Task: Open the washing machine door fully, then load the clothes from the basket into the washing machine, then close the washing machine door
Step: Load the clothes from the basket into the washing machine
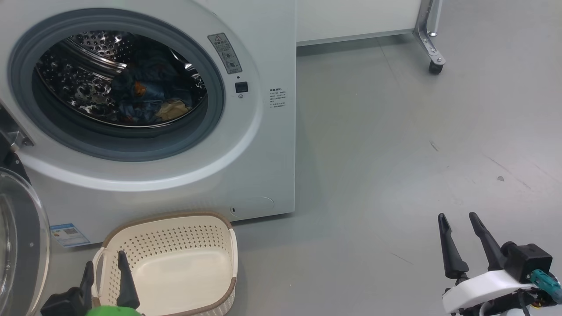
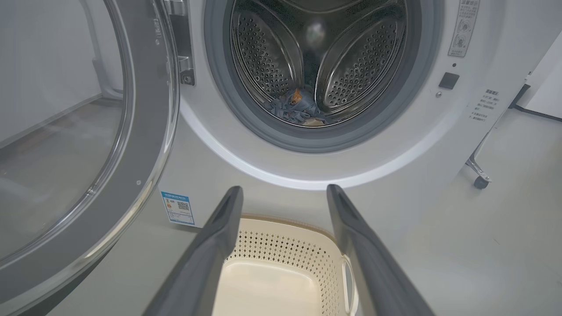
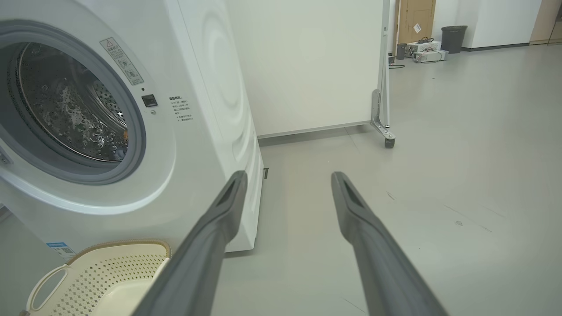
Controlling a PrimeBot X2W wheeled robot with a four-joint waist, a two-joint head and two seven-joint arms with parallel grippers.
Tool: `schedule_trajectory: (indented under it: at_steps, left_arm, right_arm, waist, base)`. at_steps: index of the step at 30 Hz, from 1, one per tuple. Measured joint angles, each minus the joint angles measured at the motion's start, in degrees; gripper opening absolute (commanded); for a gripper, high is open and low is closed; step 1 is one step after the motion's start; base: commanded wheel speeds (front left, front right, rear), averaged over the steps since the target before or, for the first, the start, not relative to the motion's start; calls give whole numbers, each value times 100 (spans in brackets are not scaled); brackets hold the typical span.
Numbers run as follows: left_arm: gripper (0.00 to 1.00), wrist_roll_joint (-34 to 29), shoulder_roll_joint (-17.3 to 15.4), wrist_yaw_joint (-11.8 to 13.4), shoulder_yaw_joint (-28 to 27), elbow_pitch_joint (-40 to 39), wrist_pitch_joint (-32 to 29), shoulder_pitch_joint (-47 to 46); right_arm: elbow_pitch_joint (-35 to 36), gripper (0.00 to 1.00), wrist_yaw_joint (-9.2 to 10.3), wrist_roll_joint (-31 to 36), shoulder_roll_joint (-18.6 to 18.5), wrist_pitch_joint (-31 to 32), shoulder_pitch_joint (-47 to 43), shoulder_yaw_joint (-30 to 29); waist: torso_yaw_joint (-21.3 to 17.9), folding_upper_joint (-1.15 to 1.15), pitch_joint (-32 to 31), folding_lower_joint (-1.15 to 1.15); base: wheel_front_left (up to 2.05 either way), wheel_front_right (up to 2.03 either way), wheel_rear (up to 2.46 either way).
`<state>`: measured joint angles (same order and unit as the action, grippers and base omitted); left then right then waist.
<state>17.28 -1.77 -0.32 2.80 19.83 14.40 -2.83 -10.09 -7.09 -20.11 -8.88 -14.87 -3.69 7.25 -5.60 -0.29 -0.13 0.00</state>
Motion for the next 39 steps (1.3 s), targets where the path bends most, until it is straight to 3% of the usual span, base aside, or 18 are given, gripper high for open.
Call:
schedule_trajectory:
  at_steps: [39]
  left_arm:
    - [100,91,-12,445,292,-867,0,569]
  right_arm:
    - [-2,100,0,0,5,0,-1,-19]
  waist:
    - [62,0,10,0]
  base:
    - [0,0,0]
